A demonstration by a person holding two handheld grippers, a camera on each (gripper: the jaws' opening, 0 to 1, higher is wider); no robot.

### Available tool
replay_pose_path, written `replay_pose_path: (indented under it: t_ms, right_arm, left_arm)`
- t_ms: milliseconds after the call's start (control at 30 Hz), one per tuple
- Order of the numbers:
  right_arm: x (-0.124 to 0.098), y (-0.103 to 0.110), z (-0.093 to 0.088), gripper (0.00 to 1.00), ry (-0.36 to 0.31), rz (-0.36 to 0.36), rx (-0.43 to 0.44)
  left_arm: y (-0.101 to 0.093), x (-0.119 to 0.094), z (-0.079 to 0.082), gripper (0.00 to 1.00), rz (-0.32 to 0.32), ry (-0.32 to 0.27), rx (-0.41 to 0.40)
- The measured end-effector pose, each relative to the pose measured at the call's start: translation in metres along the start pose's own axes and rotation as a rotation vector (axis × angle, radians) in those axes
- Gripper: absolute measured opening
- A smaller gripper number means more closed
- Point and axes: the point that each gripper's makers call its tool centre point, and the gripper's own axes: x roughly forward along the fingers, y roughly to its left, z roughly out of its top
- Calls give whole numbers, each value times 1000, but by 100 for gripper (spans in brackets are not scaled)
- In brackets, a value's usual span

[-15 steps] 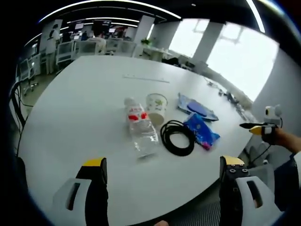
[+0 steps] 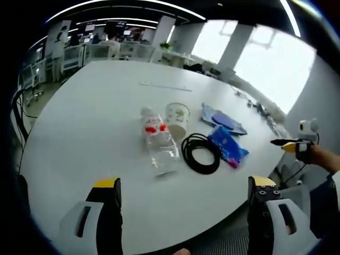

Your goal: Arrange the tabletop items into an orderly group along one side of the table until the central work area is clear of visible clutter.

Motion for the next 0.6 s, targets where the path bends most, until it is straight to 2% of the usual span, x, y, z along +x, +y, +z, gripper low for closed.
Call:
replay_pose_path:
  t_ms: [600]
  right_arm:
    - [2, 4, -5, 100, 13, 11, 2]
  left_arm:
    - [-8, 2, -3, 98, -13, 16, 10]
